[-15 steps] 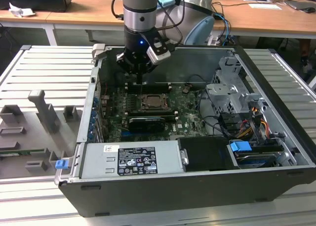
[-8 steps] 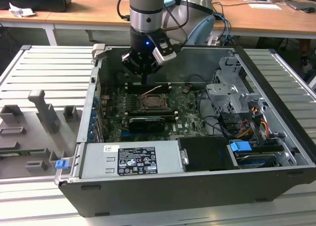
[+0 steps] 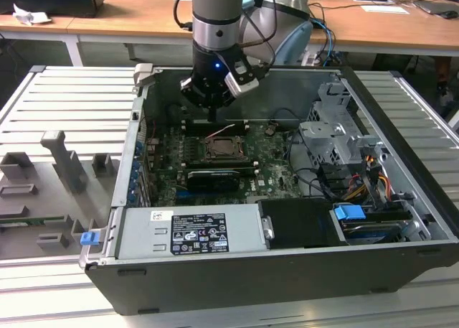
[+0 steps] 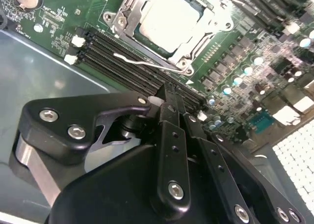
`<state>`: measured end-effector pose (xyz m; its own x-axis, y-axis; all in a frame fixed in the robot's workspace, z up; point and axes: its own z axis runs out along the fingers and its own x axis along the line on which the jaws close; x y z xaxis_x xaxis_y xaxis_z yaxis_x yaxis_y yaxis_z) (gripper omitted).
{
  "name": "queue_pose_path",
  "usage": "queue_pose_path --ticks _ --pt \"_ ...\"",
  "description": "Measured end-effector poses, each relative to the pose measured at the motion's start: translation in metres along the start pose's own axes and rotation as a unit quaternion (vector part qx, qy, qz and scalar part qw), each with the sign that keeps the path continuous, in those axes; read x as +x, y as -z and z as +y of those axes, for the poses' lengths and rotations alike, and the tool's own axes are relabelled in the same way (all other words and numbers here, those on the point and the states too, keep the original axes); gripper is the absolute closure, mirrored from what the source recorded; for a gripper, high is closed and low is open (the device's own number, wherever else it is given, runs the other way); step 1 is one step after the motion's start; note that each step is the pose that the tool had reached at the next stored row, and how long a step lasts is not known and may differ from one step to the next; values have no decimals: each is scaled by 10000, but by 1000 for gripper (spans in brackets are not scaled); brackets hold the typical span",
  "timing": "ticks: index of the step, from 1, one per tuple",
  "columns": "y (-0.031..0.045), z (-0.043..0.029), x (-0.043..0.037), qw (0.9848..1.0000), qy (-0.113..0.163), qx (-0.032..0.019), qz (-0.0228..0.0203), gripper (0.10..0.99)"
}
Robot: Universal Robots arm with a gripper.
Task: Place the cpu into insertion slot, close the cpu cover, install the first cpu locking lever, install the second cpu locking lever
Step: 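Install the first cpu locking lever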
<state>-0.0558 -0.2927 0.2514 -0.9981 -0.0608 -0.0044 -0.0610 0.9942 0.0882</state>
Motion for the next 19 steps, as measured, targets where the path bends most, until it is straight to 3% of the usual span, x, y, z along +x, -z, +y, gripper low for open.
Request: queue_pose_path --ticks 2,3,4,10,13,19 --pt "-45 -6 -12 10000 -10 -24 0 980" --pt "-53 -6 -13 10000 -10 -86 -5 980" --pt "-64 -7 -14 9999 -10 -102 -6 980" --pt "-143 -15 -30 9999 -9 -104 -13 980" --pt "-179 -25 -138 9999 -6 -105 -13 980" --pt "-230 -30 -196 9999 -7 -104 -12 980"
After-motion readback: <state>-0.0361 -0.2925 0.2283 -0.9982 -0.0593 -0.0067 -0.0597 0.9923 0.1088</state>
